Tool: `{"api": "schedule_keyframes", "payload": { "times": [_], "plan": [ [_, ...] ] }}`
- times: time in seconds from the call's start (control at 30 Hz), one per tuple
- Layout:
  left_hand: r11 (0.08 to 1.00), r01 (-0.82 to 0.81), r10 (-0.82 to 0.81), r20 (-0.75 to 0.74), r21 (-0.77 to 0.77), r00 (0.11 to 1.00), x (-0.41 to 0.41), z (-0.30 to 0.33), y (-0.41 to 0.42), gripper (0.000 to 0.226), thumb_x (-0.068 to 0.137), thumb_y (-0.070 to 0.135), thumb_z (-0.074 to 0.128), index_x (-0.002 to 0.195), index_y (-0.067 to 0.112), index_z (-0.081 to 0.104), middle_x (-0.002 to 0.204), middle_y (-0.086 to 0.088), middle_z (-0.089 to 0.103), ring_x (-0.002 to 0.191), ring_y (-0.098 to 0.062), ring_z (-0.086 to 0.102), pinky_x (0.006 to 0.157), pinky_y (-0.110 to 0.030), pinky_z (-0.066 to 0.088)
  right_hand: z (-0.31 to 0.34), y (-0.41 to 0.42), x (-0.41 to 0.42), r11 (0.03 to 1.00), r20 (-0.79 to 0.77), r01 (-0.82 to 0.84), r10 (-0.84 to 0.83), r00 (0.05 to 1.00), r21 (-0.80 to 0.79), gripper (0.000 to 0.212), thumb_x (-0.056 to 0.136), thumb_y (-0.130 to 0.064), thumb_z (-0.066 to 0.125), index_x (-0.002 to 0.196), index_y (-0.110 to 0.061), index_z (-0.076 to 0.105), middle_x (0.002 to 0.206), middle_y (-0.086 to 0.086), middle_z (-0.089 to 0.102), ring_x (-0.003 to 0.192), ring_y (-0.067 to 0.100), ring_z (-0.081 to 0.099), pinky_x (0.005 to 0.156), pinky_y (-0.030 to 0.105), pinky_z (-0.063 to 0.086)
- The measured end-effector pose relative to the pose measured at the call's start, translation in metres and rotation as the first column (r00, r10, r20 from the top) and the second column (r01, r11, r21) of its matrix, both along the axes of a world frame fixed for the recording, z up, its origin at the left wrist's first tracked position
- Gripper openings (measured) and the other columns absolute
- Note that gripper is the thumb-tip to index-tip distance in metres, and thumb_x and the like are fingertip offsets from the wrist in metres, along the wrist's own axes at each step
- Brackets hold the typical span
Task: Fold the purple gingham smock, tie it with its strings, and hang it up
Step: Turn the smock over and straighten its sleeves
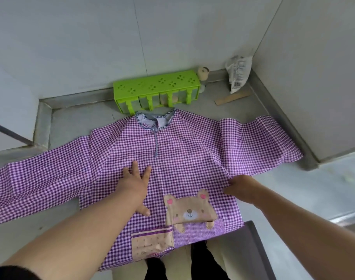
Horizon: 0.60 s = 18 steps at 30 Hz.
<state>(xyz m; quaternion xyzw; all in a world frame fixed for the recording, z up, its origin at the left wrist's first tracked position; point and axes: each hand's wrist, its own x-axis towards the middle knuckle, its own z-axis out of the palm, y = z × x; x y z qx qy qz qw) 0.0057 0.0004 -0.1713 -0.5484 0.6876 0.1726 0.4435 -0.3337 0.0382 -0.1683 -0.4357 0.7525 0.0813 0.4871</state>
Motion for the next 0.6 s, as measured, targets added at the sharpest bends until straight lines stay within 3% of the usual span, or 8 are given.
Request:
{"api": "schedule_keyframes", "payload": {
  "times": [0.13,0.27,0.33,0.4,0.43,0.47,0.53,0.6],
  "plan": [
    [1.000,-0.009,0.009,-0.014,-0.001,1.000,0.000,0.002,0.002,0.155,0.070,0.077,0.080,0.156,0.024,-0.038,0.163,-0.025,-0.039,0.157,-0.055,-0.012,0.121,-0.055,0.041,0.007,0.005,-0.005,0.996,0.192,0.060,-0.071,0.979,0.065,0.056,0.100,-0.027,0.059,0.154,-0.019,0.045,0.153,0.000,0.052,0.134,0.026,0.055,0.112,0.044,0.048],
    [1.000,-0.002,0.002,-0.020,-0.007,1.000,-0.001,0.005,0.002,0.155,0.071,0.077,0.080,0.156,0.024,-0.038,0.164,-0.024,-0.039,0.157,-0.054,-0.012,0.121,-0.056,0.041,0.014,0.012,-0.009,1.000,0.210,0.018,-0.023,0.977,0.025,0.051,0.099,-0.020,0.065,0.146,-0.020,0.048,0.140,-0.005,0.057,0.125,0.023,0.060,0.098,0.035,0.058],
    [1.000,-0.003,0.003,-0.020,-0.007,1.000,-0.002,0.006,0.002,0.154,0.071,0.077,0.080,0.157,0.025,-0.037,0.163,-0.024,-0.040,0.158,-0.054,-0.012,0.121,-0.056,0.041,0.015,0.013,-0.010,0.975,0.303,0.197,-0.220,0.927,0.104,0.037,0.100,-0.018,0.065,0.135,-0.018,0.054,0.136,-0.005,0.061,0.124,0.024,0.061,0.103,0.040,0.055],
    [1.000,-0.010,0.010,-0.020,-0.005,1.000,-0.002,0.006,0.002,0.154,0.071,0.076,0.080,0.157,0.025,-0.037,0.163,-0.023,-0.040,0.158,-0.053,-0.013,0.121,-0.056,0.041,0.019,0.013,-0.007,0.843,0.445,0.462,-0.539,0.716,0.277,0.023,0.106,-0.019,0.055,0.128,-0.013,0.062,0.128,0.003,0.071,0.116,0.028,0.068,0.103,0.045,0.055],
    [1.000,-0.013,0.013,-0.019,-0.003,1.000,-0.002,0.007,0.002,0.154,0.071,0.076,0.080,0.157,0.025,-0.037,0.163,-0.023,-0.041,0.158,-0.053,-0.013,0.121,-0.057,0.040,0.021,0.013,-0.006,0.778,0.478,0.537,-0.626,0.616,0.326,0.023,0.109,-0.018,0.049,0.125,-0.011,0.064,0.122,0.007,0.075,0.110,0.031,0.072,0.098,0.044,0.059],
    [1.000,-0.015,0.015,-0.016,-0.001,1.000,-0.002,0.007,0.003,0.154,0.071,0.076,0.080,0.157,0.025,-0.037,0.163,-0.023,-0.041,0.158,-0.053,-0.014,0.121,-0.057,0.040,0.021,0.013,-0.006,0.750,0.485,0.567,-0.657,0.578,0.341,0.026,0.110,-0.016,0.044,0.121,-0.008,0.066,0.115,0.010,0.077,0.103,0.032,0.075,0.089,0.043,0.062],
    [1.000,-0.015,0.015,-0.010,0.001,1.000,-0.002,0.007,0.003,0.155,0.071,0.077,0.080,0.156,0.025,-0.038,0.163,-0.023,-0.041,0.158,-0.053,-0.014,0.122,-0.056,0.039,0.023,0.013,-0.008,0.787,0.491,0.532,-0.613,0.619,0.312,0.031,0.110,-0.008,0.041,0.111,-0.005,0.072,0.102,0.011,0.079,0.080,0.024,0.077,0.064,0.033,0.060],
    [1.000,-0.016,0.016,-0.007,0.001,1.000,-0.002,0.006,0.002,0.155,0.070,0.077,0.080,0.156,0.025,-0.038,0.163,-0.023,-0.041,0.158,-0.053,-0.014,0.122,-0.056,0.039,0.019,0.013,-0.011,0.872,0.496,0.414,-0.489,0.718,0.261,0.037,0.106,0.000,0.042,0.101,-0.009,0.078,0.091,0.010,0.074,0.061,0.014,0.059,0.054,0.024,0.042]
  ]
}}
